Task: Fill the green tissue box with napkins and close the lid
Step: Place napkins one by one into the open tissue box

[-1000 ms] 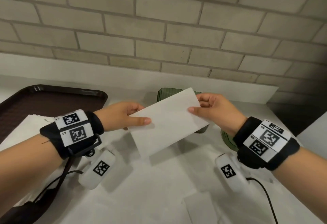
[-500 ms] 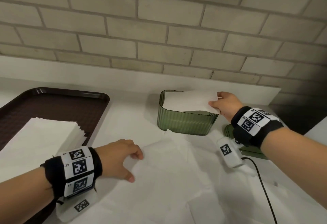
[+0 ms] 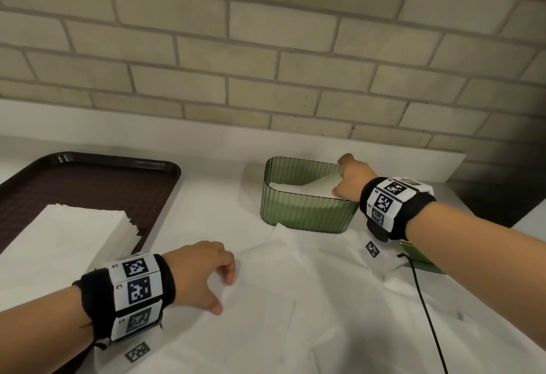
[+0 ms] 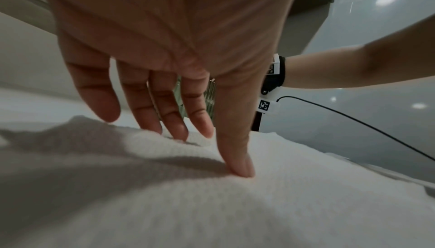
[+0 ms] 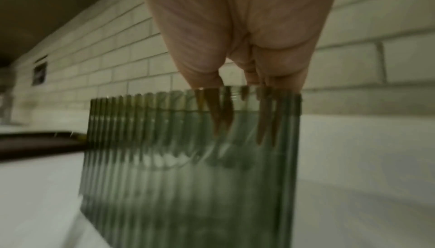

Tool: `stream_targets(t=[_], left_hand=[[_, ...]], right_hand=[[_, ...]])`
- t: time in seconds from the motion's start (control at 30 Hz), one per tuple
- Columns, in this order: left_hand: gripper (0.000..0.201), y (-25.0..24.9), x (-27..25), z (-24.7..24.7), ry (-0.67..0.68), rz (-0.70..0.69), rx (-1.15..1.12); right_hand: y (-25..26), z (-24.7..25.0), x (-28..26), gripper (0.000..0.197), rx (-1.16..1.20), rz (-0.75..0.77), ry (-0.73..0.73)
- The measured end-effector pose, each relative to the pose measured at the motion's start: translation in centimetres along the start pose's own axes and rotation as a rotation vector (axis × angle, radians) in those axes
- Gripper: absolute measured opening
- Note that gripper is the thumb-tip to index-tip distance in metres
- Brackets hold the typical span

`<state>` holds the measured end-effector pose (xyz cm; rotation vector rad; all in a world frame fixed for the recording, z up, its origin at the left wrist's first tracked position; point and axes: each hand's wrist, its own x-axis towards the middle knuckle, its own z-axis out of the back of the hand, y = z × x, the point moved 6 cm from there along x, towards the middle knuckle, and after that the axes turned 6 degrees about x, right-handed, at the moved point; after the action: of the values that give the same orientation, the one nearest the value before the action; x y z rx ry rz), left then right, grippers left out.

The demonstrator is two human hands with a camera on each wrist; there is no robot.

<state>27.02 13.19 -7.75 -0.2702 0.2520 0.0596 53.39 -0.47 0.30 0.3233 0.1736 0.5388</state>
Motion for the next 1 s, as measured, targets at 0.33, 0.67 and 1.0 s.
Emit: stream_targets(t=[0.33, 0.67, 1.0], left_hand=[[0.041, 1.0, 0.3, 0.7, 0.052, 0.156, 0.135], [0.017, 0.5, -0.4, 2.8, 0.101, 0.086, -0.120], [0.035, 1.5, -0.5, 5.9, -0.132, 0.176, -0.619]], right_hand=[[3.3, 1.9, -3.4, 0.016, 0.067, 0.377, -0.251], [4.5, -6.3, -12.7, 0.028, 0.310, 0.329, 0.420], [3.6, -5.7, -13.1, 0.022, 1.065, 0.094, 0.302]])
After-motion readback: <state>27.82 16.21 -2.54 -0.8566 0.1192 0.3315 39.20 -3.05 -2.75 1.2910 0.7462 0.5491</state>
